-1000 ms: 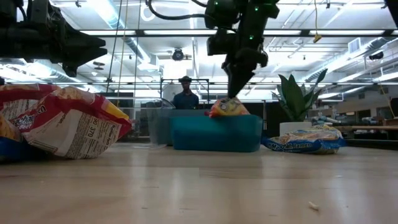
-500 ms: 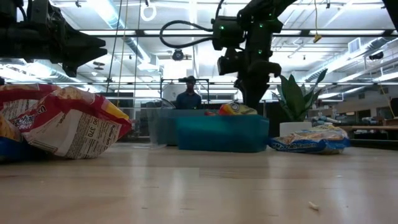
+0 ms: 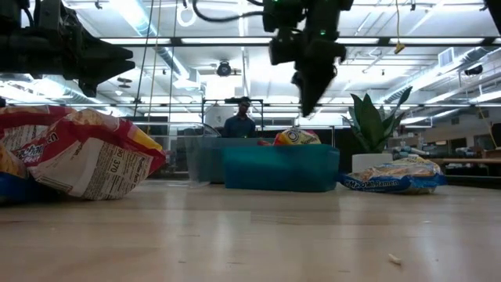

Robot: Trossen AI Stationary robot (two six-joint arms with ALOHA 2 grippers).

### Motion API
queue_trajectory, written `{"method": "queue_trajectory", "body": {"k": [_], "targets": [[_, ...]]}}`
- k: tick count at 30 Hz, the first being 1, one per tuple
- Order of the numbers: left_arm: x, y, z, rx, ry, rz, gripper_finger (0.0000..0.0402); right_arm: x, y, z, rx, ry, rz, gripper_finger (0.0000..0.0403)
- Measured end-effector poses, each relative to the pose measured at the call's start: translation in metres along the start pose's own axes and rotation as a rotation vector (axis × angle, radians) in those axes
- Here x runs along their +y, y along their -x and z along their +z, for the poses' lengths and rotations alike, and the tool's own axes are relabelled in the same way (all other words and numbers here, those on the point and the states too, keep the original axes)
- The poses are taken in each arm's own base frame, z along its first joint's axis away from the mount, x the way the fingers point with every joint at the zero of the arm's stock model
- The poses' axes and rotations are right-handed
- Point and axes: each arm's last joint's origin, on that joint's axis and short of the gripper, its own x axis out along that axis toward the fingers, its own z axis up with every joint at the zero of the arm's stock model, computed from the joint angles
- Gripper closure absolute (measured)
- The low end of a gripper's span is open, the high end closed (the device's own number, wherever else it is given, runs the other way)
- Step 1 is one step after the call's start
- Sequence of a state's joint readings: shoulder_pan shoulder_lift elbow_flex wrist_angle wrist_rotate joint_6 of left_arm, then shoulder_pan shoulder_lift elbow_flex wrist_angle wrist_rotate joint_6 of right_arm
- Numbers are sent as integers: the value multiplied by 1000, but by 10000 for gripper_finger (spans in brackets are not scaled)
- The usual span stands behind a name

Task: Sort Maruchan noodles
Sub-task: Put the blue noodle pack into the transparent bin

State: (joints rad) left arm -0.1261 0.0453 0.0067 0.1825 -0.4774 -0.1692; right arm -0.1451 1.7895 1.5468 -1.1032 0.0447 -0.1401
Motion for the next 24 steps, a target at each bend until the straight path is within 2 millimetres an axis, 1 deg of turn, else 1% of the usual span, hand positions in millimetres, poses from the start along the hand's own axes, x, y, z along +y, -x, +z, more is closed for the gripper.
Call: {"method": "queue_trajectory", "body": {"k": [3, 5, 7, 10, 14, 17, 21, 24], "targets": [[0, 0, 0, 0, 0, 0, 260, 12, 0, -11, 129, -41, -31, 244], [0, 0, 0, 0, 0, 0, 260, 18, -1, -20, 177, -55, -46, 235], [0, 0, 0, -1, 0, 0, 260, 22, -1, -29, 165, -74, -47, 228], [0, 0, 0, -1, 0, 0, 260, 25, -9, -45, 132, -109, -50, 223], [0, 0, 0, -1, 0, 0, 260, 25, -26, -67, 12, -143, -72, 219], [0, 0, 0, -2, 1, 0, 260, 24, -47, -83, -5, -150, -80, 210], [0, 0, 0, -2, 1, 0, 260, 18, -65, -94, -26, -186, -88, 184], [0, 0, 0, -2, 1, 0, 260, 13, -76, -97, -60, -209, -93, 162]]}}
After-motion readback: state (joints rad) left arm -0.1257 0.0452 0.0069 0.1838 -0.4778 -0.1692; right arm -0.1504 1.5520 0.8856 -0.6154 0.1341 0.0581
